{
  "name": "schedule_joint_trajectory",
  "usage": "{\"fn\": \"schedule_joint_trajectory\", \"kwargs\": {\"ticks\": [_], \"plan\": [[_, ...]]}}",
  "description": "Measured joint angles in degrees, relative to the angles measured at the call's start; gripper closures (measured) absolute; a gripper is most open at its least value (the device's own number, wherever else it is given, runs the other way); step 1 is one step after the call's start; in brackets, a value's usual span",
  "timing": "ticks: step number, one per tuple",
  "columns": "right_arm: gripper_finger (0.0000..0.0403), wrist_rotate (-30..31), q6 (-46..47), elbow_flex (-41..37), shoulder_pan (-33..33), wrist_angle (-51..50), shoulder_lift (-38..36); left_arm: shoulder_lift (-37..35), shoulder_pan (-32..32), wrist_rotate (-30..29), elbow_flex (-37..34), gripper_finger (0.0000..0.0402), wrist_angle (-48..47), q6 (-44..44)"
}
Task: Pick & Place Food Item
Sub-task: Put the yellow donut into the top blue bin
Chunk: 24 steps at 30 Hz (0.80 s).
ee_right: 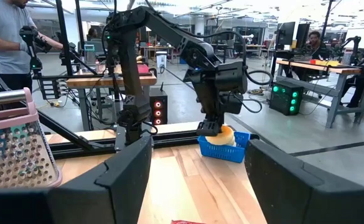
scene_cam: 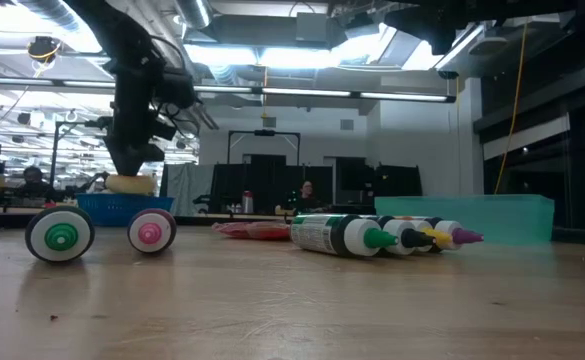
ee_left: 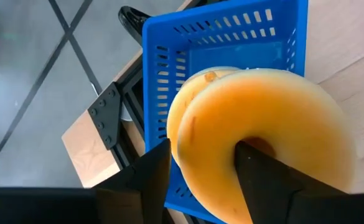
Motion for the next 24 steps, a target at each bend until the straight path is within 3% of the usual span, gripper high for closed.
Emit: {"fn": "schedule_joint_trajectory", "kwargs": {"ticks": [5,13,24], "plan": [[0.0149,0.1,0.0,0.0,0.0,0.0,0.0,0.2,0.0,0.1,0.0,0.0269,0.0,0.0],[0.0149,0.1,0.0,0.0,0.0,0.0,0.0,0.2,0.0,0.1,0.0,0.0389,-0.3,0.4],[0.0149,0.1,0.0,0.0,0.0,0.0,0.0,-1.4,-0.1,0.0,0.0,0.0398,-1.2,0.5]]}}
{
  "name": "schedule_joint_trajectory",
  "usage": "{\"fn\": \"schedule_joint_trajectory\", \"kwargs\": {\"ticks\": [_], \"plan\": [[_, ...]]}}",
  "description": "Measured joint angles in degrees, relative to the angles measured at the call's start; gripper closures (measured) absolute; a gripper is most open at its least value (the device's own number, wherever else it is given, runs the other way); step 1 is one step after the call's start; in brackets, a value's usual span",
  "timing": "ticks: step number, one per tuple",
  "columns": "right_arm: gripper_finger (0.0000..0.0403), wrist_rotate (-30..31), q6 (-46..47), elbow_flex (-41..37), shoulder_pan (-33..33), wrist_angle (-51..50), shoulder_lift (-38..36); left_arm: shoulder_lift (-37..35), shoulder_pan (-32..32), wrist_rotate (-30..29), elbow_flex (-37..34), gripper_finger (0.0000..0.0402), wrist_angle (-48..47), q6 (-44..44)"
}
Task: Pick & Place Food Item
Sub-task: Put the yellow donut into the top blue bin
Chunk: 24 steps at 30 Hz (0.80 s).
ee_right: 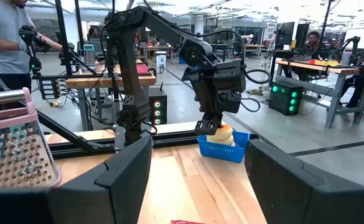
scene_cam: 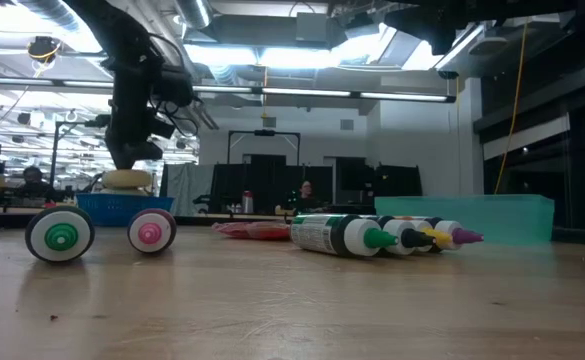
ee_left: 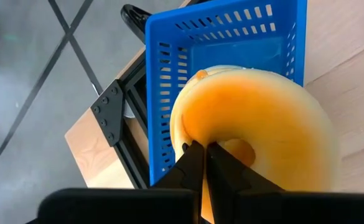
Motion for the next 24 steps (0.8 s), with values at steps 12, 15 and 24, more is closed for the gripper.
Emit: {"fn": "schedule_joint_trajectory", "kwargs": {"ticks": [12,15,24], "plan": [[0.0149,0.0,0.0,0.0,0.0,0.0,0.0,-3.3,0.0,-0.4,0.0,0.0398,-0.6,0.0],[0.0149,0.0,0.0,0.0,0.0,0.0,0.0,-3.3,0.4,-0.9,0.0,0.0399,-0.6,0.1],[0.0149,-0.2,0.0,0.0,0.0,0.0,0.0,-3.3,3.1,0.5,0.0,0.0399,0.3,0.5]]}}
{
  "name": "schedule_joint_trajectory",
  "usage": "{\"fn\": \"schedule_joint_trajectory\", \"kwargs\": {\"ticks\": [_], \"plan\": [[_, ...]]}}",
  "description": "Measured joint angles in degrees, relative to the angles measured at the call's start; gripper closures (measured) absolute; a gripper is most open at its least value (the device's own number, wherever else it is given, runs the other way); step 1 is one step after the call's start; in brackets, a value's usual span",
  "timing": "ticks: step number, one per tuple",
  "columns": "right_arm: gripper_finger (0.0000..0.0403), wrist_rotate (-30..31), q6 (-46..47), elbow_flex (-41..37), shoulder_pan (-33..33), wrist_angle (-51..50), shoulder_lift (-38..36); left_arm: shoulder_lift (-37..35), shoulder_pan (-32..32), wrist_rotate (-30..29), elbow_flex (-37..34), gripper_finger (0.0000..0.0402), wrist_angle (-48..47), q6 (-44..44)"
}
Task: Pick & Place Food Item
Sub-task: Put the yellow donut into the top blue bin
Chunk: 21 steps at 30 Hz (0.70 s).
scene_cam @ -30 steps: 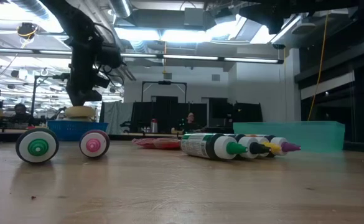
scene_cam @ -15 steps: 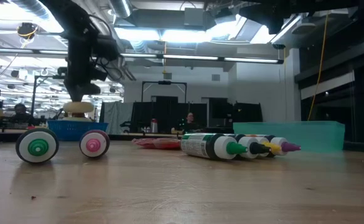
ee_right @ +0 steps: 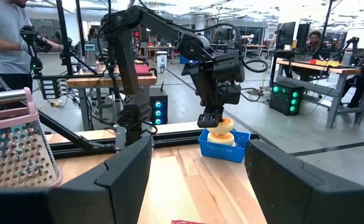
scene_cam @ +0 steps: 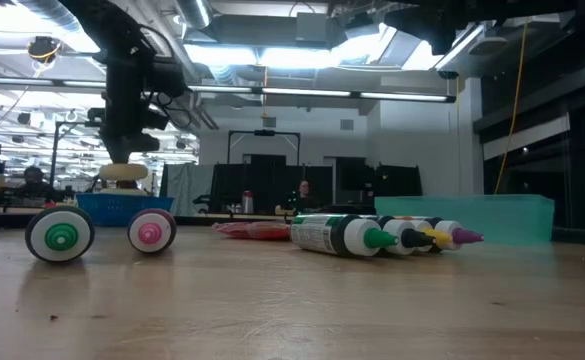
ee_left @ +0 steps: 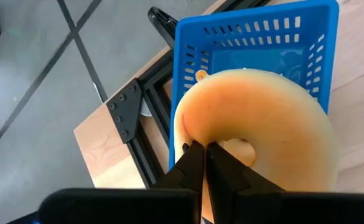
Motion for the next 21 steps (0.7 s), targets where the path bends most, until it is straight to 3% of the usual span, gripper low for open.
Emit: {"fn": "schedule_joint_trajectory", "kwargs": {"ticks": [8,21], "plan": [[0.0149,0.0,0.0,0.0,0.0,0.0,0.0,0.0,0.0,2.0,0.0,0.0398,1.2,0.5],[0.0149,0.0,0.0,0.0,0.0,0.0,0.0,0.0,0.0,0.1,0.0,0.0391,1.2,1.8]]}}
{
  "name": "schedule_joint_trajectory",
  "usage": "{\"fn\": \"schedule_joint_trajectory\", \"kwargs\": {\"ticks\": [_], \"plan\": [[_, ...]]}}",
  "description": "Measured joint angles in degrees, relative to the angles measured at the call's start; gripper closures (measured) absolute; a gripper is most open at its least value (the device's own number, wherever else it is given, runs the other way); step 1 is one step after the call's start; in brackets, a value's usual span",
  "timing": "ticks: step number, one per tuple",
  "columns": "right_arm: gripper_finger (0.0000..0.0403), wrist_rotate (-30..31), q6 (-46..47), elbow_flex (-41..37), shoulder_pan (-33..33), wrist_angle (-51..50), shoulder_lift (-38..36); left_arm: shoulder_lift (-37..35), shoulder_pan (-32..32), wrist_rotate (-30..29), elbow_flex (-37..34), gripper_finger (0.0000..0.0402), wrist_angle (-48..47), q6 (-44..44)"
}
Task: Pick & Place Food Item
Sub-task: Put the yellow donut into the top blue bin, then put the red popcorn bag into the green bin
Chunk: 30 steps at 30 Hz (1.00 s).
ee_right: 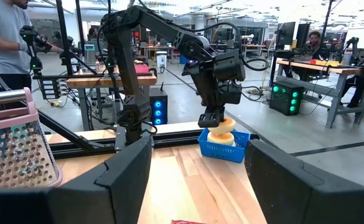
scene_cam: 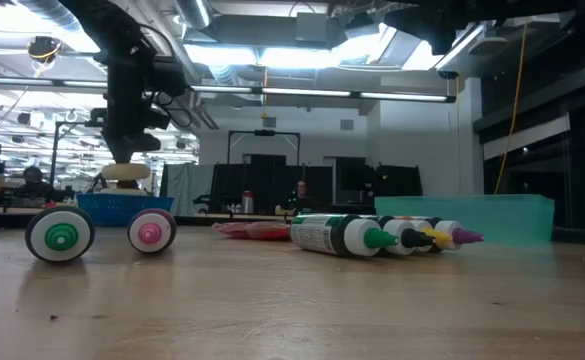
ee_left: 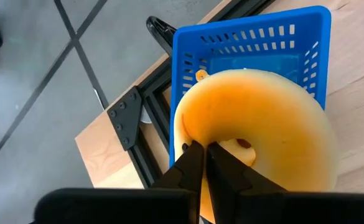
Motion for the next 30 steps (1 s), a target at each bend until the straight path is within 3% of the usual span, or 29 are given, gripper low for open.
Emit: {"fn": "schedule_joint_trajectory", "kwargs": {"ticks": [19,30], "plan": [[0.0149,0.2,0.0,0.0,0.0,0.0,0.0,0.0,-0.5,-1.6,0.0,0.0309,1.9,0.6],[0.0149,0.2,-0.3,0.0,0.0,0.0,0.0,-1.1,-8.8,-1.4,0.0,0.0281,8.7,3.3]]}}
